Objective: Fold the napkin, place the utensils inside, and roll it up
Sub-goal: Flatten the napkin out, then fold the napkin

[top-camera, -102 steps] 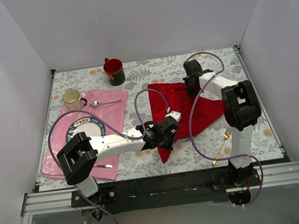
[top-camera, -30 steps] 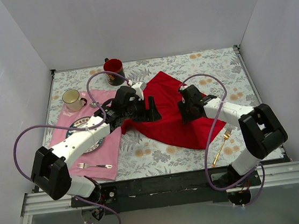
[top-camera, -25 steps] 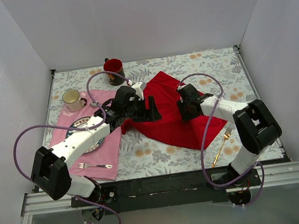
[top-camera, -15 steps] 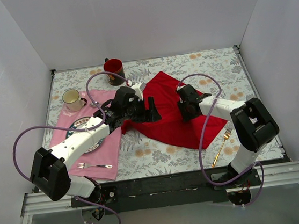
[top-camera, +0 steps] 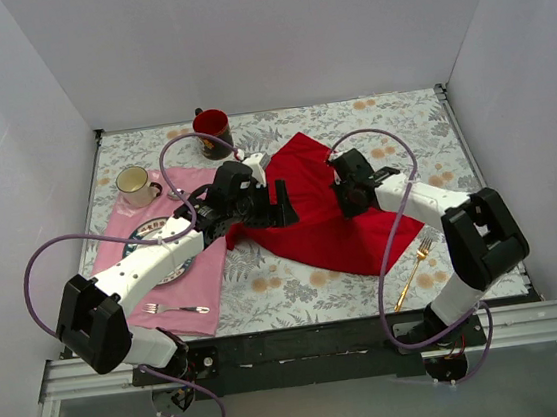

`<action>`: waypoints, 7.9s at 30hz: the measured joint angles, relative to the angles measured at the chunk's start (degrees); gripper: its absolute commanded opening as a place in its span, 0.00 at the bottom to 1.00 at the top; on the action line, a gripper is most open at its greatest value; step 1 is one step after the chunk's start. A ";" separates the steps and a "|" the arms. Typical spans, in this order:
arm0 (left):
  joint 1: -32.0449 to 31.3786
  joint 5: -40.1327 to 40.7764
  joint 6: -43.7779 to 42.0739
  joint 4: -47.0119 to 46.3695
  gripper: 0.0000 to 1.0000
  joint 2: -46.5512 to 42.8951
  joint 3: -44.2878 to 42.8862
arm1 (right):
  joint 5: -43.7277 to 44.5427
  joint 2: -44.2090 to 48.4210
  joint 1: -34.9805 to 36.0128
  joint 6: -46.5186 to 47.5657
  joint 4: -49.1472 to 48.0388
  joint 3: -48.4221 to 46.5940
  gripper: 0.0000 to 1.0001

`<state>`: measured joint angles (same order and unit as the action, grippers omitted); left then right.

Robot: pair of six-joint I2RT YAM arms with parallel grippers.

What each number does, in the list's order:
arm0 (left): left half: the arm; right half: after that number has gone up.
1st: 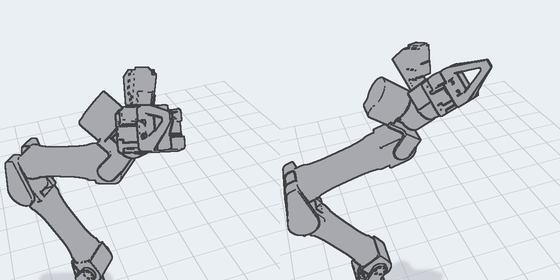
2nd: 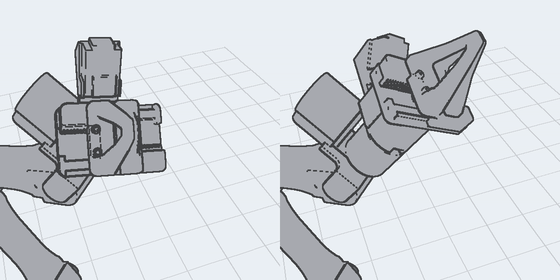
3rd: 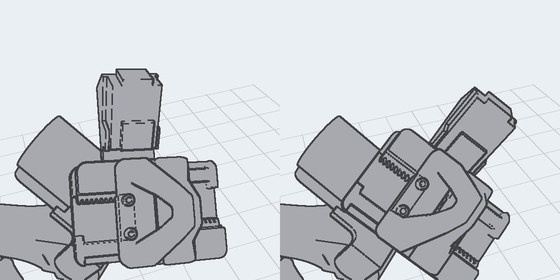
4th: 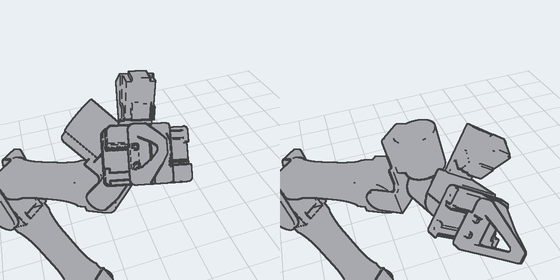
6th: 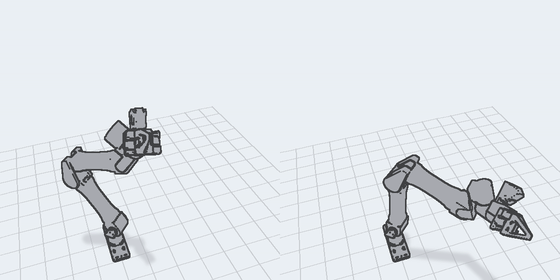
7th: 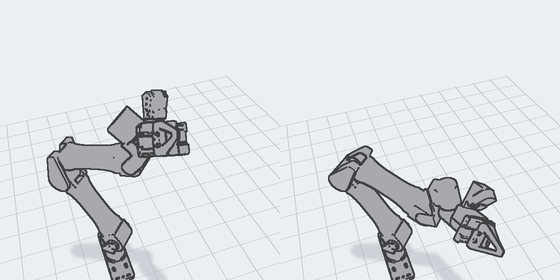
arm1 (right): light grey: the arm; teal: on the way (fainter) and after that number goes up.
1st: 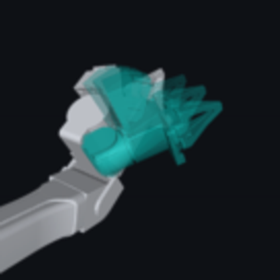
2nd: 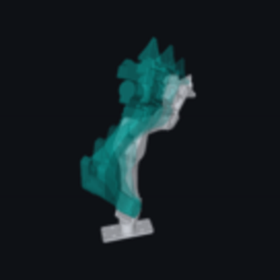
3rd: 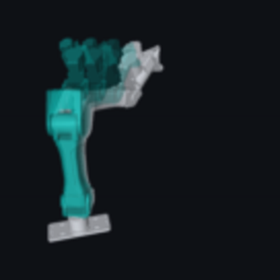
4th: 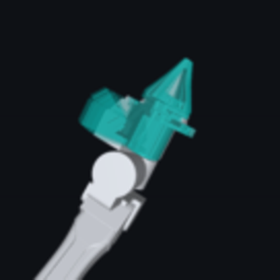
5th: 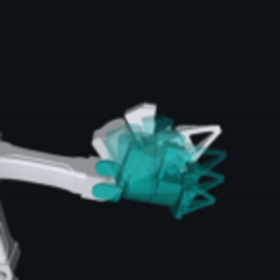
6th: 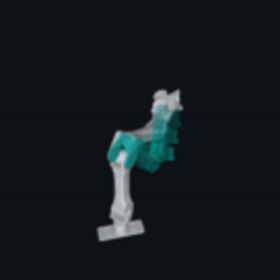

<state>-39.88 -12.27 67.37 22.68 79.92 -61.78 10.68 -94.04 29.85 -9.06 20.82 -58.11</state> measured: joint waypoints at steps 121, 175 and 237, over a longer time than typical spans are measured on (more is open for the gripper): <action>2.27 -0.44 0.50 1.68 0.79 9.16 -9.18 | -0.39 14.01 -4.81 -11.50 5.99 8.48 0.66; 2.91 45.55 5.42 9.35 0.96 -32.00 -6.14 | 5.92 -39.45 25.05 -10.29 1.81 -50.62 0.44; 2.91 42.86 4.59 8.63 0.96 -30.97 -4.17 | 7.54 -41.70 25.38 -5.73 -3.67 -50.53 0.11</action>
<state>-36.97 30.59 71.96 31.31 48.95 -65.95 18.22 -135.74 55.22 -14.79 17.15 -108.64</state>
